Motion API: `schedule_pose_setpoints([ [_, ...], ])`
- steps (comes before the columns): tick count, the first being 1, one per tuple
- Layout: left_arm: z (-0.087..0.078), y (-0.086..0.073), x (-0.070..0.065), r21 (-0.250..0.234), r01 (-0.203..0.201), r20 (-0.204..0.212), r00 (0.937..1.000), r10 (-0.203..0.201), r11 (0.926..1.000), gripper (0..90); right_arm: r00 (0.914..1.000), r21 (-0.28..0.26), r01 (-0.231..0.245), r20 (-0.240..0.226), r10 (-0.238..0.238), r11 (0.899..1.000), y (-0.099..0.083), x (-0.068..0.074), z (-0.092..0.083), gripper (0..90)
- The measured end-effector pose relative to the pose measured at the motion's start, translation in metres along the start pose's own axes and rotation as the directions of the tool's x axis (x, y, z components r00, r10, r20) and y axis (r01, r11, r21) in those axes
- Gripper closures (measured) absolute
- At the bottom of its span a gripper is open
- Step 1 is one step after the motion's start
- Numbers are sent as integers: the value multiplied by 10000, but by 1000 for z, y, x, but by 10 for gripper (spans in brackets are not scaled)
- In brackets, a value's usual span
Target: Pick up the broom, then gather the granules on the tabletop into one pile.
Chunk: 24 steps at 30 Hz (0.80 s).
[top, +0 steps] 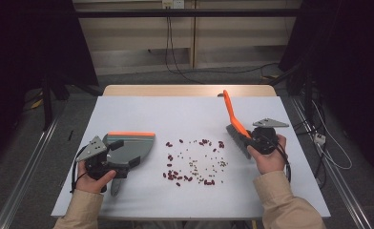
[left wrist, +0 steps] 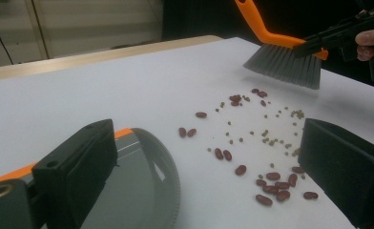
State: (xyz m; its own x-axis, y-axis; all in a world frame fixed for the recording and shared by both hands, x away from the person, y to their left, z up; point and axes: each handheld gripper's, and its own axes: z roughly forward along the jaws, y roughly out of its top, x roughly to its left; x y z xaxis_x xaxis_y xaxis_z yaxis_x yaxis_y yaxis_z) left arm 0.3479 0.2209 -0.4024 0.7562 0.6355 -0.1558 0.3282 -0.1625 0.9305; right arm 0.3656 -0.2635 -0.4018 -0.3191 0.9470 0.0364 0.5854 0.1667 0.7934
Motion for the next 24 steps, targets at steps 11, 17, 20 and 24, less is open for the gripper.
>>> schedule_pose_setpoints([
  [11,-3,1,0,-37,-35,-45,10000,35,10000,57,9998,-25,91,196,-91,10000,2,-1,6,715],
  [17,-2,0,0,52,-59,-17,10000,59,10000,57,9974,65,449,556,-452,9990,5,2,20,715],
  [20,-3,-1,1,38,-35,-56,10000,35,10000,57,9955,330,729,577,-747,9968,2,7,30,715],
  [24,-6,-3,2,86,-42,-150,9999,44,10000,57,9908,361,1259,460,-1275,9914,3,19,35,715],
])
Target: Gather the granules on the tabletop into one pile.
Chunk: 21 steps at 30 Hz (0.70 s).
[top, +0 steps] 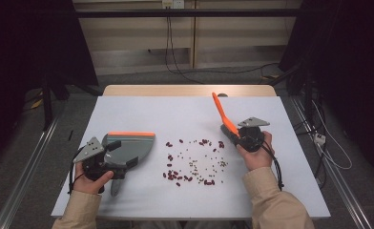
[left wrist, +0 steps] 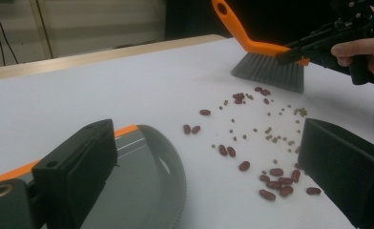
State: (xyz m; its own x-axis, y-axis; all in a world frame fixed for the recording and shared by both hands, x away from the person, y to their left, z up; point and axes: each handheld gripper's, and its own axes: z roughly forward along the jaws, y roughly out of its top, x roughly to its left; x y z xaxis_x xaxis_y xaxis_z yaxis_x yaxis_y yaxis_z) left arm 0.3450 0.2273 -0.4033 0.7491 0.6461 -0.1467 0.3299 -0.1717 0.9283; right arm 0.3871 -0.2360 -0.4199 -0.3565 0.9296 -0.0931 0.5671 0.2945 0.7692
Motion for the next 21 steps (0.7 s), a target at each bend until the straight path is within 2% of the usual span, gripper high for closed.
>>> schedule_pose_setpoints([
  [11,-6,-2,0,-13,50,-106,9999,-50,10000,57,9936,12,1042,-438,-1041,9946,-5,22,-8,714],
  [21,-5,-3,3,3,68,-106,9999,-68,10000,57,9860,-105,1155,-1200,-1159,9933,-8,39,-19,714],
])
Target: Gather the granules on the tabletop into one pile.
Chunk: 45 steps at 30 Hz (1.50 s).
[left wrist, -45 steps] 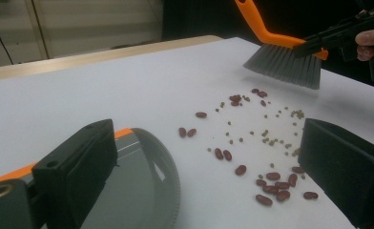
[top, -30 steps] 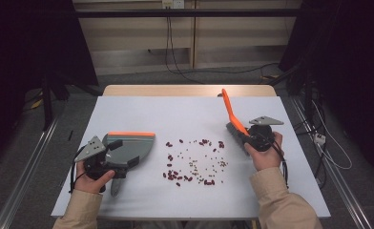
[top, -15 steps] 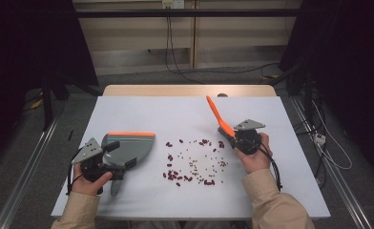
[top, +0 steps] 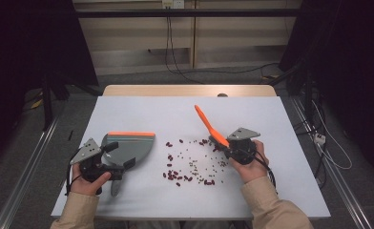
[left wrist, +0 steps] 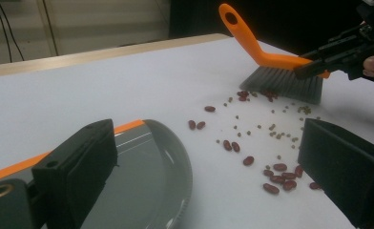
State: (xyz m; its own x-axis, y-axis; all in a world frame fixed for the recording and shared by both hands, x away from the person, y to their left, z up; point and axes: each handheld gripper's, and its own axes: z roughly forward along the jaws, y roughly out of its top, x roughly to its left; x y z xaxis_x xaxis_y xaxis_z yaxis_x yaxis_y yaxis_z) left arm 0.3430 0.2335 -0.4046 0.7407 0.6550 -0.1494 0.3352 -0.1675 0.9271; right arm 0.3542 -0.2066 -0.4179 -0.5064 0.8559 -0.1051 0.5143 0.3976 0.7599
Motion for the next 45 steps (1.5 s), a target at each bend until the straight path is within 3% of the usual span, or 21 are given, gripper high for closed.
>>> schedule_pose_setpoints([
  [13,2,1,1,-12,4,24,10000,-4,10000,57,9992,-169,217,-317,-222,9996,-4,16,-7,714],
  [27,5,2,2,-31,30,36,10000,-29,10000,57,9965,-202,-7,-832,-10,9998,-5,21,-13,715],
  [37,6,2,0,6,-11,88,10000,11,10000,57,9975,-739,-433,-596,389,9963,5,1,-18,715],
  [40,6,1,1,64,1,96,10000,-2,10000,57,9970,-985,-547,-605,489,9936,12,-8,-11,715],
  [45,7,0,1,87,50,126,9999,-52,9999,57,9989,-1035,-177,-444,131,9945,22,-15,10,715],
])
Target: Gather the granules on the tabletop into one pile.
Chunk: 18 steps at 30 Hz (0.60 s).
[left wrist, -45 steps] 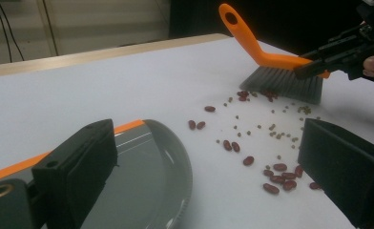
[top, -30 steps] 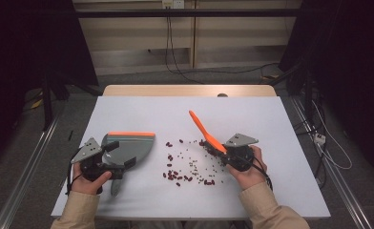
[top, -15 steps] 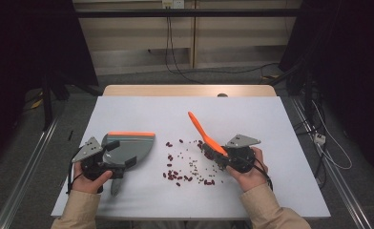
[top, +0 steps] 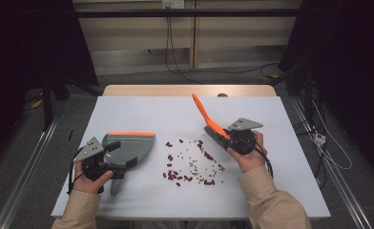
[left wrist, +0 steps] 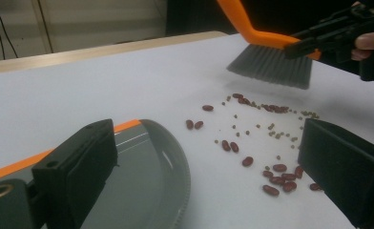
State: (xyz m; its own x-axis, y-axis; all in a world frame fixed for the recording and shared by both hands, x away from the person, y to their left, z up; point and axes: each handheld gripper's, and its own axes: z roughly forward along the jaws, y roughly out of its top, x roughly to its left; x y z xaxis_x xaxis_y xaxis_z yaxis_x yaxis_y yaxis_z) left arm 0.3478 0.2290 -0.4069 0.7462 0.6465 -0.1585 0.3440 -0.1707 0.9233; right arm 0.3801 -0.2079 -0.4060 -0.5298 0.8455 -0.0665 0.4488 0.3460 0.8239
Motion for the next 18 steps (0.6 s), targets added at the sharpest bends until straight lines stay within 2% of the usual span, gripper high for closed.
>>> schedule_pose_setpoints([
  [3,0,0,1,20,17,-17,10000,-17,10000,57,9999,73,78,-127,-77,9999,3,-4,13,715],
  [8,1,-1,2,64,54,-29,10000,-53,10000,57,9984,9,515,-225,-514,9987,7,-8,32,715],
  [10,1,-1,3,77,73,-26,10000,-73,9999,57,9964,-6,815,-247,-815,9967,8,-7,38,715],
  [12,1,-2,3,108,67,-35,10000,-67,9999,57,9952,172,901,-391,-894,9958,6,-5,44,715],
  [13,1,-2,4,111,71,-32,10000,-71,9999,57,9944,57,862,-621,-857,9963,5,-2,45,715],
  [15,2,-3,4,105,151,-73,9999,-150,9998,57,9912,137,1198,-579,-1188,9927,6,2,45,715],
  [18,1,-4,4,150,107,-104,9999,-105,9998,57,9846,231,1595,-762,-1573,9869,6,10,42,715],
])
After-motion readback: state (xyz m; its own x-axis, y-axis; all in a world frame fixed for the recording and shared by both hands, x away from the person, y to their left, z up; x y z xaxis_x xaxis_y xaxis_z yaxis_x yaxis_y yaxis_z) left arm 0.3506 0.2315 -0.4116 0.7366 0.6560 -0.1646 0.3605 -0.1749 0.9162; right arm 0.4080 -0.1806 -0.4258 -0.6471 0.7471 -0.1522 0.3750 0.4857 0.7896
